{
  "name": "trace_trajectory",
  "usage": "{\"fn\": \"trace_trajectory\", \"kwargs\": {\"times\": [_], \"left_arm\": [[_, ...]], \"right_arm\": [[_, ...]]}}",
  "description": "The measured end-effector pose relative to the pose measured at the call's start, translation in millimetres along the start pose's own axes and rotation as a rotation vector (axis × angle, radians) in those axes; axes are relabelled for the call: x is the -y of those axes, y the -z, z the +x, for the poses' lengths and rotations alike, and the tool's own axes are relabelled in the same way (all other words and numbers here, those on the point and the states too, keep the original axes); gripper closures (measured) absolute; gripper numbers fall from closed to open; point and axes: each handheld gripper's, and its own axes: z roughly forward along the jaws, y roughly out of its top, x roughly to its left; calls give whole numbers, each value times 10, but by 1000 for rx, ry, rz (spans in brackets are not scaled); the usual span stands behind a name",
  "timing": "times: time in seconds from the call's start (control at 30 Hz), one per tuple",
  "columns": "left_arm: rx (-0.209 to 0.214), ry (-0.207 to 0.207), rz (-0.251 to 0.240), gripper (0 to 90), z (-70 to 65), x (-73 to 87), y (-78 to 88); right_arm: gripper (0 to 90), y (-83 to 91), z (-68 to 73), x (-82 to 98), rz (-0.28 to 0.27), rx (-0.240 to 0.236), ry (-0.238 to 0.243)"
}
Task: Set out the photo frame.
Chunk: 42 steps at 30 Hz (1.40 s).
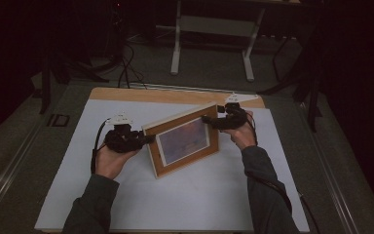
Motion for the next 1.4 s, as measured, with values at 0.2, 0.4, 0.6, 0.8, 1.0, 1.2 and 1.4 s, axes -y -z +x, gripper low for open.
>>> {"fn": "trace_trajectory", "kwargs": {"times": [0.2,0.4,0.6,0.8,1.0,1.2,1.4], "left_arm": [[-2,-2,9,699,-1,-15,-1],[-1,-2,10,700,10,-22,-6],[-2,-2,14,699,29,-42,-19],[-12,-5,16,694,47,-67,-34],[-15,-7,15,690,61,-83,-46],[-12,-8,13,690,78,-92,-54],[-10,-7,13,690,91,-99,-59]], "right_arm": [[203,-76,5,4,16,-19,-3],[227,-95,-7,1,11,-49,-22],[249,-85,-10,1,6,-49,-28],[271,-65,-25,8,1,-45,-40],[287,-46,-31,11,-1,-40,-46],[292,-38,-30,18,-5,-33,-52],[298,-29,-31,20,-6,-31,-53]]}}
